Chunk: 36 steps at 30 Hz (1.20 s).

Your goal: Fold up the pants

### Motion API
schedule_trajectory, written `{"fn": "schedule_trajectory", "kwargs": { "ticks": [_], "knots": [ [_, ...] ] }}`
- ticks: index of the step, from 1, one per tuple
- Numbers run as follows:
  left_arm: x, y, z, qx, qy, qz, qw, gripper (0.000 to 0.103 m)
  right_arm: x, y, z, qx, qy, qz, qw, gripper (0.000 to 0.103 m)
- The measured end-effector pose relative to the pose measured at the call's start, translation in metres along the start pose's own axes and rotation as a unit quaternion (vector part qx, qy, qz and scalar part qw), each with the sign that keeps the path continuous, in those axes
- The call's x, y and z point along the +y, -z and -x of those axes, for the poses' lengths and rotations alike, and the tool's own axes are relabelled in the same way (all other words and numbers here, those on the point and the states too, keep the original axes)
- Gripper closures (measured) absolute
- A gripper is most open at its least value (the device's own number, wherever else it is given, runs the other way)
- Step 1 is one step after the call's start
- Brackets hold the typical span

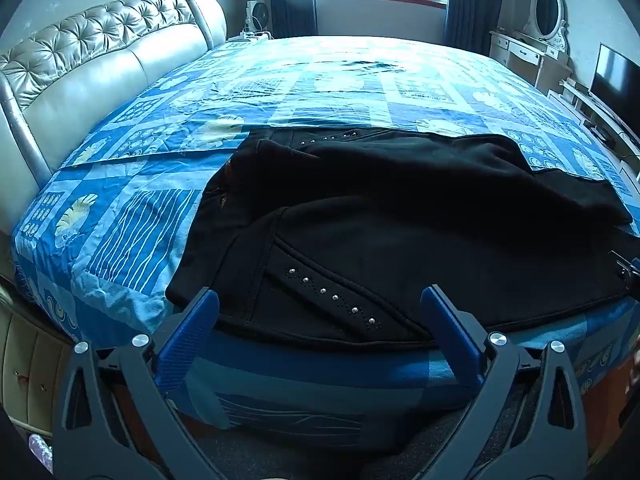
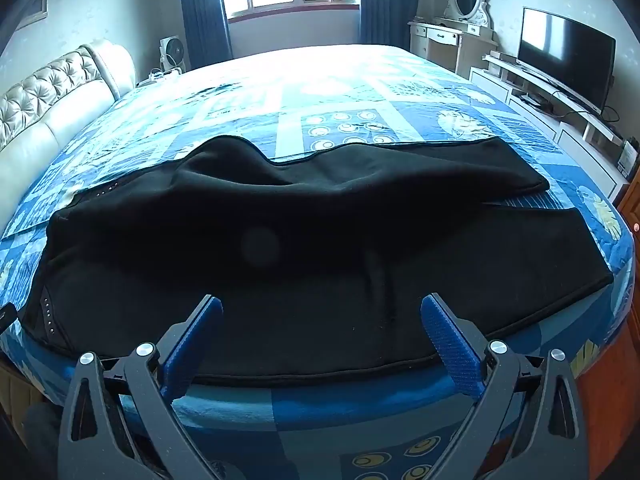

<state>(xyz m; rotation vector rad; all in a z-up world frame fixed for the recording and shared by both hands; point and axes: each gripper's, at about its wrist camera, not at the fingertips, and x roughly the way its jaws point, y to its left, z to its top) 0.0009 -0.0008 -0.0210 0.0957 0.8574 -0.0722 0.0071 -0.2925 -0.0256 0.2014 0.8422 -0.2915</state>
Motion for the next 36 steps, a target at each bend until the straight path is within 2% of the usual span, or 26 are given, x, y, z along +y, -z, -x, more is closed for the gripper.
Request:
{"fn": "schedule_trajectory", "kwargs": {
  "ticks": [36],
  "knots": [
    [-0.0031, 0.0020, -0.0003, 0.002, 0.000, -0.002, 1.0000, 0.002, 0.0031, 0.0041, -0.0073, 0.012, 0.004, 0.008, 1.000, 0.005]
  ]
}}
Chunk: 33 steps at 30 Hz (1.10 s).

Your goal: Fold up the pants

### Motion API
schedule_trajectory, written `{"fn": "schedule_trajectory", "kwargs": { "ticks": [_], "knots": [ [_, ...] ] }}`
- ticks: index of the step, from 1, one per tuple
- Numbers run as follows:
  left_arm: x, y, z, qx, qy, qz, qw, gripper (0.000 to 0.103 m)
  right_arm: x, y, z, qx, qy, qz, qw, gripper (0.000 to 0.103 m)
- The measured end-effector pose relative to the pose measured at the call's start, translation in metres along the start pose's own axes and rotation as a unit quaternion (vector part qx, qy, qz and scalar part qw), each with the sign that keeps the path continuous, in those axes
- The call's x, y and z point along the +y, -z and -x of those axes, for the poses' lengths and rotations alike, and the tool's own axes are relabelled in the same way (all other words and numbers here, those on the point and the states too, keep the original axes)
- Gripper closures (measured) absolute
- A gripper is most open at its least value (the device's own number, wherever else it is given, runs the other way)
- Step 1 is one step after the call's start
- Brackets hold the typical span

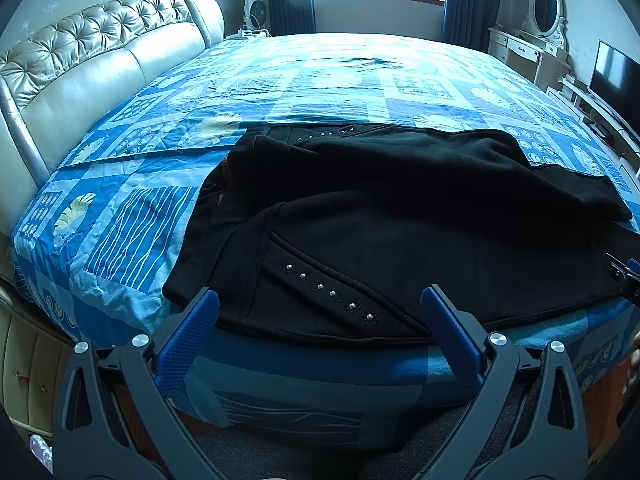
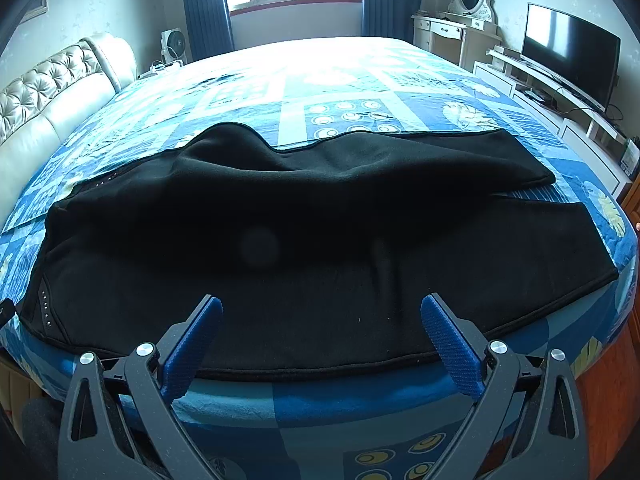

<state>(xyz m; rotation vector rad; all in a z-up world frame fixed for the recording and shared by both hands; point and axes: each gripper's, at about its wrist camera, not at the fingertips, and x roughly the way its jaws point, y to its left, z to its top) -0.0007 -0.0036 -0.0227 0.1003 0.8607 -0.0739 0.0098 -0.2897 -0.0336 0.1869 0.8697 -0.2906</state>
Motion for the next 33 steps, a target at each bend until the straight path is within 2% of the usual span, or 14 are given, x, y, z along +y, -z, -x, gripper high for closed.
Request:
{"fn": "schedule_trajectory", "kwargs": {
  "ticks": [4, 7, 14, 20, 23, 26, 28, 31, 33],
  "knots": [
    [0.001, 0.000, 0.000, 0.001, 0.000, 0.000, 1.0000, 0.002, 0.000, 0.002, 0.000, -0.002, -0.003, -0.002, 1.000, 0.005],
    [0.001, 0.000, 0.000, 0.000, 0.000, -0.001, 1.0000, 0.002, 0.000, 0.002, 0.000, -0.025, -0.011, -0.008, 1.000, 0.005],
    [0.001, 0.000, 0.000, 0.000, 0.000, -0.002, 1.0000, 0.002, -0.002, 0.000, 0.001, -0.017, -0.005, -0.006, 1.000, 0.005],
    [0.004, 0.000, -0.002, -0.001, -0.001, 0.001, 1.0000, 0.002, -0.020, -0.010, 0.006, -0.021, -0.022, -0.025, 0.999, 0.005],
    [0.011, -0.003, -0.006, 0.002, 0.002, 0.001, 1.0000, 0.002, -0.039, -0.023, 0.004, -0.007, -0.080, -0.057, 0.995, 0.005],
    [0.026, -0.014, -0.010, 0.006, 0.029, 0.017, 0.9994, 0.002, -0.056, -0.042, -0.002, 0.010, -0.180, -0.084, 0.980, 0.005],
    [0.043, -0.024, -0.014, 0.011, 0.058, 0.035, 0.9976, 0.002, -0.055, -0.063, -0.007, 0.023, -0.220, -0.063, 0.973, 0.005],
    [0.071, -0.043, -0.030, 0.029, 0.084, 0.051, 0.9947, 0.002, -0.034, -0.099, -0.006, 0.002, -0.235, 0.005, 0.972, 0.005],
    [0.092, -0.058, -0.047, 0.043, 0.099, 0.061, 0.9923, 0.002, -0.015, -0.124, -0.014, 0.003, -0.246, 0.047, 0.968, 0.005]
  ]
}}
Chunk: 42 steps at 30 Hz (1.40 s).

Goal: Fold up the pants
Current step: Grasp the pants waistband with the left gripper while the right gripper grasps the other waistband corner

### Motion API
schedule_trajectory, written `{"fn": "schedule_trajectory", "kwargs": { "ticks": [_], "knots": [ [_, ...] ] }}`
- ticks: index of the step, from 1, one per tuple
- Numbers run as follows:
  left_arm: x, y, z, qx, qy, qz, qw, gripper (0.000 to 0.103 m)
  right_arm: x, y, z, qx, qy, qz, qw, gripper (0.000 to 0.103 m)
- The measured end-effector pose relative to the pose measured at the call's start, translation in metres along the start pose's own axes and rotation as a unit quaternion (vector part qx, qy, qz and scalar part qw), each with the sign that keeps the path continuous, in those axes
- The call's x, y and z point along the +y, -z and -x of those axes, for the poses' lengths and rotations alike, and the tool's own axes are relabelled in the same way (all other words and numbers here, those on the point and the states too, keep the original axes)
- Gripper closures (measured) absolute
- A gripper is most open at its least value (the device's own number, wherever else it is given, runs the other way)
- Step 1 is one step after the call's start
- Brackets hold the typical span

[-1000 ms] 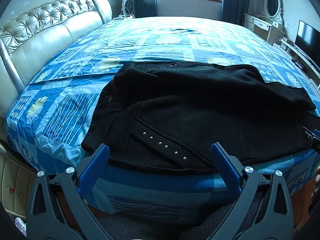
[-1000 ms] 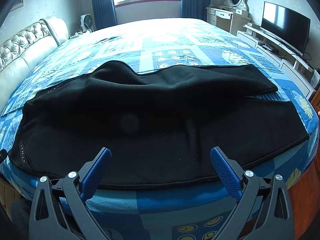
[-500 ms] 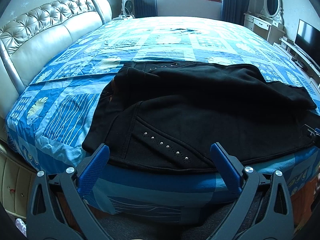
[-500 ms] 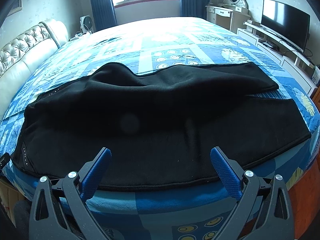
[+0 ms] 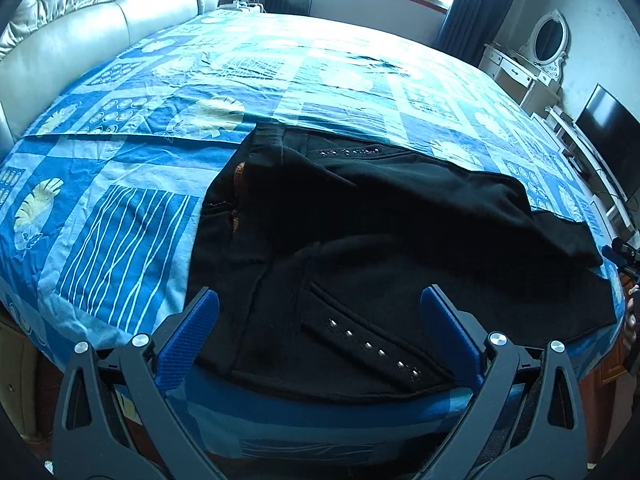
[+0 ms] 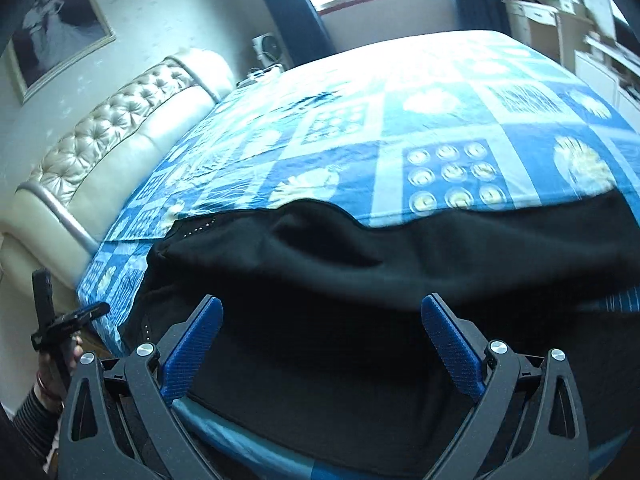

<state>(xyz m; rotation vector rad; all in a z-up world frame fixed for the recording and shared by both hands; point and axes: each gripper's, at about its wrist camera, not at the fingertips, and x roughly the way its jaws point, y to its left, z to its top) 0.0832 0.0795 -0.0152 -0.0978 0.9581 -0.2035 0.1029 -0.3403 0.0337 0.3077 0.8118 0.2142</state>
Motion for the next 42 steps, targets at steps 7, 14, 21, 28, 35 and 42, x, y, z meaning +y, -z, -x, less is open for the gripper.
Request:
{"fn": "schedule_trajectory", "kwargs": {
  "ticks": [7, 14, 21, 28, 35, 42],
  "knots": [
    [0.070, -0.074, -0.056, 0.038, 0.065, 0.041, 0.9963, 0.002, 0.014, -0.062, -0.099, 0.085, -0.032, 0.054, 0.994, 0.005],
    [0.108, -0.138, -0.130, 0.087, 0.121, 0.033, 0.9882, 0.002, 0.018, -0.087, -0.171, 0.128, -0.019, 0.078, 0.988, 0.005],
    [0.104, -0.156, -0.192, 0.140, 0.173, 0.006, 0.9750, 0.003, 0.016, -0.094, -0.190, 0.133, -0.031, 0.086, 0.987, 0.005],
    [0.092, -0.163, -0.207, 0.156, 0.240, -0.008, 0.9583, 0.005, 0.018, -0.098, -0.203, 0.145, -0.070, 0.087, 0.983, 0.005],
    [0.100, -0.167, -0.209, 0.161, 0.191, -0.015, 0.9682, 0.061, 0.029, -0.099, -0.228, 0.205, -0.091, 0.123, 0.967, 0.006],
    [0.088, -0.168, -0.202, 0.150, 0.175, -0.038, 0.9725, 0.096, 0.052, -0.081, -0.240, 0.267, -0.036, 0.185, 0.945, 0.094]
  ]
}}
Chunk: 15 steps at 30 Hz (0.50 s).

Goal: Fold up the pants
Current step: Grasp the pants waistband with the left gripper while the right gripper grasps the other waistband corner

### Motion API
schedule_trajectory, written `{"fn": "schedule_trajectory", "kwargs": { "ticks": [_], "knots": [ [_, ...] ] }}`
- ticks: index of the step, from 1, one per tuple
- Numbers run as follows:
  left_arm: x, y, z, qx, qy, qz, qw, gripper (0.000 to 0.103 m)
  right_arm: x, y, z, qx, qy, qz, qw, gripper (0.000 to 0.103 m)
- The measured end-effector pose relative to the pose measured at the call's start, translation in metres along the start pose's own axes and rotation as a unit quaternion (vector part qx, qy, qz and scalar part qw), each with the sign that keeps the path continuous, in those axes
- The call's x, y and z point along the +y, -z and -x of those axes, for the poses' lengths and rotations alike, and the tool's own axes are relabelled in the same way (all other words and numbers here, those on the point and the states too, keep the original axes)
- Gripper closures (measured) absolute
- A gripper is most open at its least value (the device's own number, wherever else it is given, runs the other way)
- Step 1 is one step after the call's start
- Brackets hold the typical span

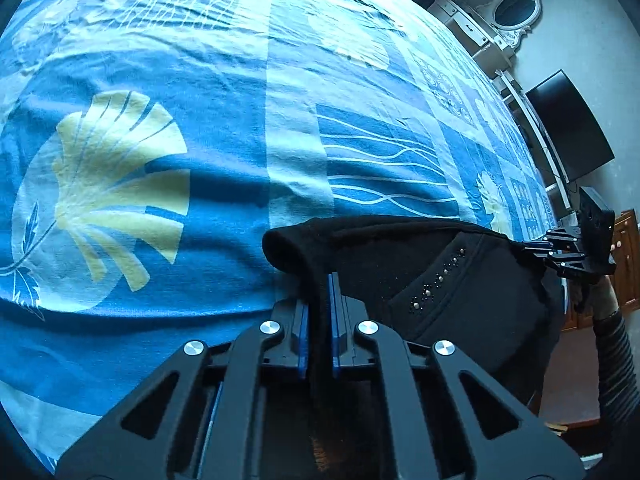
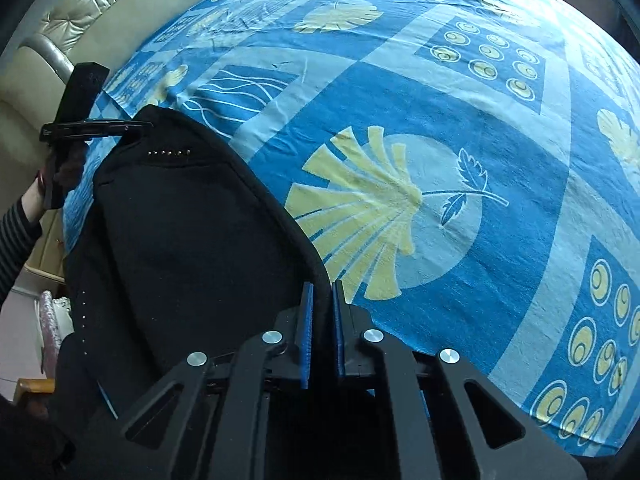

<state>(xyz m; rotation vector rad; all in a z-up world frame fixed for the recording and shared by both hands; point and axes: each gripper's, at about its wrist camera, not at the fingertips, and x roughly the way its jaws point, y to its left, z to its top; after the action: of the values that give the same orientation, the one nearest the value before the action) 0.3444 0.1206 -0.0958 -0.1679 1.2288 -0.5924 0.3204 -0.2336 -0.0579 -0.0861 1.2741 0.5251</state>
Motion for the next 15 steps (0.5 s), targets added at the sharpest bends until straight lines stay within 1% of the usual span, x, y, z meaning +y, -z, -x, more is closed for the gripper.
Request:
{"fn": "schedule_trajectory", "kwargs": {
  "ticks": [2, 3, 6, 9, 10, 12, 15],
  "knots": [
    [-0.005, -0.002, 0.006, -0.011, -0.005, 0.000, 0.9999, 0.096, 0.000, -0.002, 0.014, -0.023, 0.019, -0.007, 1.000, 0.094],
    [-0.005, -0.002, 0.011, -0.019, 0.000, 0.006, 0.9998, 0.096, 0.000, -0.002, 0.023, -0.037, 0.022, -0.011, 0.999, 0.094],
    [-0.007, -0.002, 0.034, -0.049, 0.025, 0.017, 0.9984, 0.096, 0.010, -0.002, 0.054, -0.078, 0.049, -0.009, 0.996, 0.094],
    [-0.017, 0.008, 0.062, -0.081, 0.050, 0.015, 0.9953, 0.097, 0.035, 0.008, 0.086, -0.124, 0.089, 0.014, 0.988, 0.094],
    [-0.022, 0.013, 0.071, -0.091, 0.055, 0.011, 0.9943, 0.096, 0.047, 0.016, 0.095, -0.138, 0.110, 0.029, 0.984, 0.094],
    [-0.031, 0.028, 0.087, -0.105, 0.060, 0.000, 0.9927, 0.096, 0.072, 0.036, 0.109, -0.158, 0.137, 0.055, 0.976, 0.094],
    [-0.040, 0.055, 0.106, -0.121, 0.066, -0.007, 0.9904, 0.096, 0.098, 0.074, 0.115, -0.172, 0.146, 0.067, 0.972, 0.094]
  ]
}}
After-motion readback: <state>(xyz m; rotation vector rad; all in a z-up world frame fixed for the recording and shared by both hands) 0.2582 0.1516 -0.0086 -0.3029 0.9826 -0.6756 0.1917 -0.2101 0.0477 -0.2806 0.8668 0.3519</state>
